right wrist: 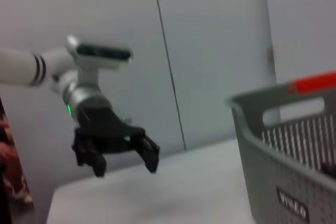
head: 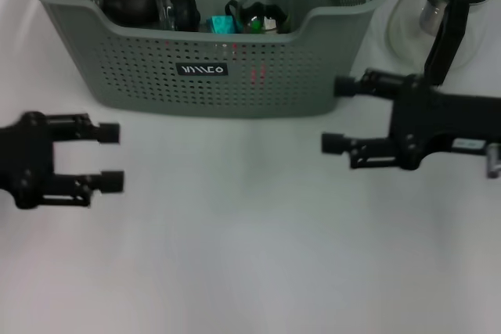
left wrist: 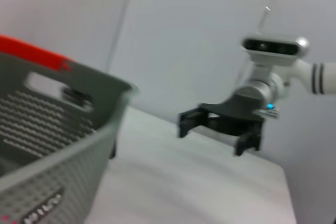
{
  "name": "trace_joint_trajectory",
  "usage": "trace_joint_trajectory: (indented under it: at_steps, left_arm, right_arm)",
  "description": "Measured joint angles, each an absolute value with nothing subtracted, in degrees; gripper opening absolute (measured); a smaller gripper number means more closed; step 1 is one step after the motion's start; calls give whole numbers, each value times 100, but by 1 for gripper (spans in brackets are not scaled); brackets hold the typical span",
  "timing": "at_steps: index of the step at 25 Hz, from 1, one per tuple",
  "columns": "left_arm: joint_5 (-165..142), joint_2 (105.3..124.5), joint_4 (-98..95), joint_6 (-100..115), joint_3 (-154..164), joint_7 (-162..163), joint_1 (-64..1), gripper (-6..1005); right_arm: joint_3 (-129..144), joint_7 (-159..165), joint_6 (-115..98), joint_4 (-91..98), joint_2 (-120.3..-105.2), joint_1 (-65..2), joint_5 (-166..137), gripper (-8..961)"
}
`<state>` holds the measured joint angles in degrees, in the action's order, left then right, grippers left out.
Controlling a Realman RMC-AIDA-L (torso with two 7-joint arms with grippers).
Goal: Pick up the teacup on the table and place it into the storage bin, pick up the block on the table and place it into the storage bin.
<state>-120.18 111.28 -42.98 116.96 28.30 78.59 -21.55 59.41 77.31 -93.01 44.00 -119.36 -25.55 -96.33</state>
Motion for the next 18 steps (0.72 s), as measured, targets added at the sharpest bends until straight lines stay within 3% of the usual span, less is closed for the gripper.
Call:
trace_joint_trajectory:
  at_steps: [4, 18]
  left_arm:
    - [-12025, 11230, -4222, 11604, 2986, 7724, -2201, 749]
    - [-11970, 11276, -3698, 11546, 2708, 7702, -2353, 749]
  right_arm:
    - [5994, 7659, -8988, 4061, -12020, -2809, -9988, 916]
    - [5963, 7569, -8996, 3576, -12032, -3149, -10032, 916]
